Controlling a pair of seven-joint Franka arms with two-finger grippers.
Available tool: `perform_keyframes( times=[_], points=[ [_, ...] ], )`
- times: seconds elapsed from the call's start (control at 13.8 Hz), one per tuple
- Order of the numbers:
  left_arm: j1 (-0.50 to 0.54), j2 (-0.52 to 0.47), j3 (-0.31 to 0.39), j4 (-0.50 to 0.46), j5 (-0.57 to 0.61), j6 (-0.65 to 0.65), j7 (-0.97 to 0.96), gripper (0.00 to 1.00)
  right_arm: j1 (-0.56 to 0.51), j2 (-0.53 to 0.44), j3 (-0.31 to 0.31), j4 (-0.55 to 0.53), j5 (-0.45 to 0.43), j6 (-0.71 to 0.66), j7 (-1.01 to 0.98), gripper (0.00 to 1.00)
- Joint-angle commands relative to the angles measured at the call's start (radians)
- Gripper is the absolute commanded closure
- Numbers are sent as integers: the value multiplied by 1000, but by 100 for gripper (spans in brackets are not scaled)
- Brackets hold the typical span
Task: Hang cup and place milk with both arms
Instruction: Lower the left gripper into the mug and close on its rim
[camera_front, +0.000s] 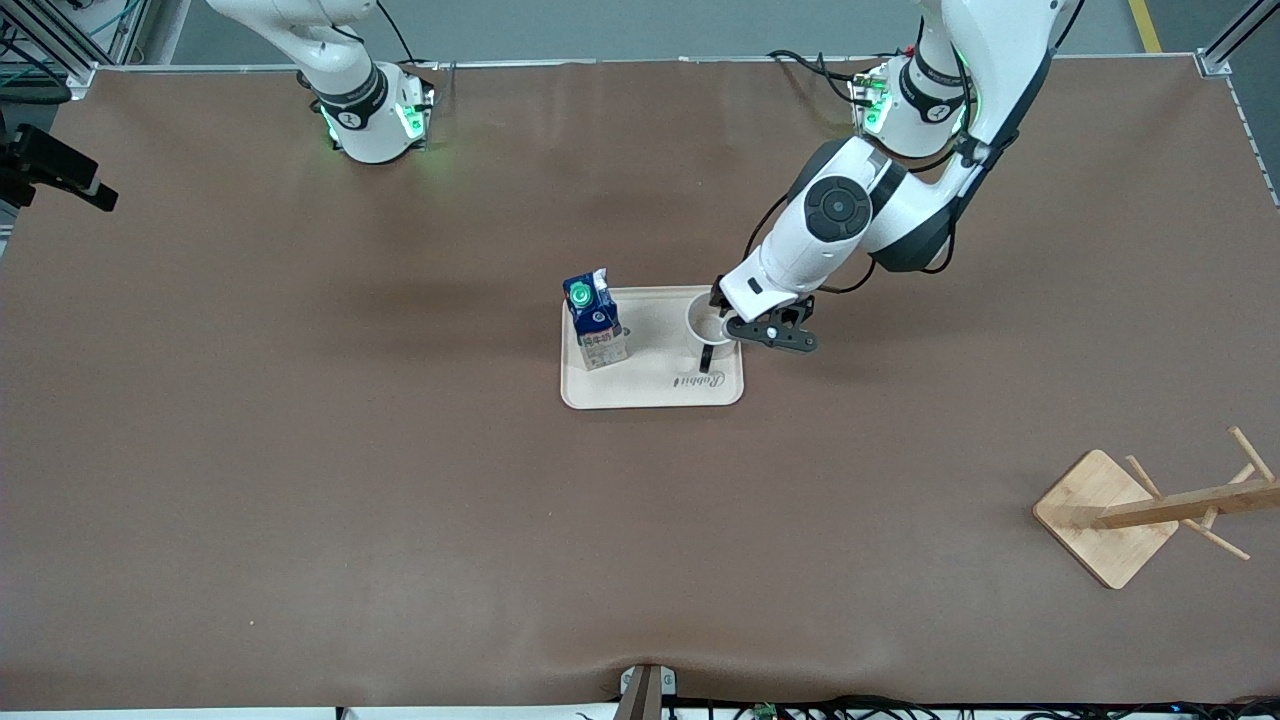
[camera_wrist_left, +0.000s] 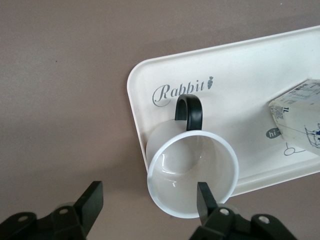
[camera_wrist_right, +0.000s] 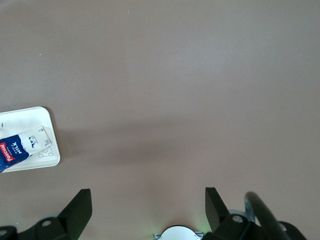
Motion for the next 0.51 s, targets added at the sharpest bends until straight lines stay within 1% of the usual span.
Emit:
perform_keyframes(
  times=[0.0,0.22,0.43],
  points=[
    [-4,6,-1,23,22,-7,-26,16,-21,-9,11,-11,19,2,-9,0],
    [-7,38,-1,48,24,-6,-28,16,-21,-9,11,-11,19,2,-9,0],
    [-7,43,-1,54,24,-7,-19,16,-21,-9,11,-11,19,2,-9,0]
  ],
)
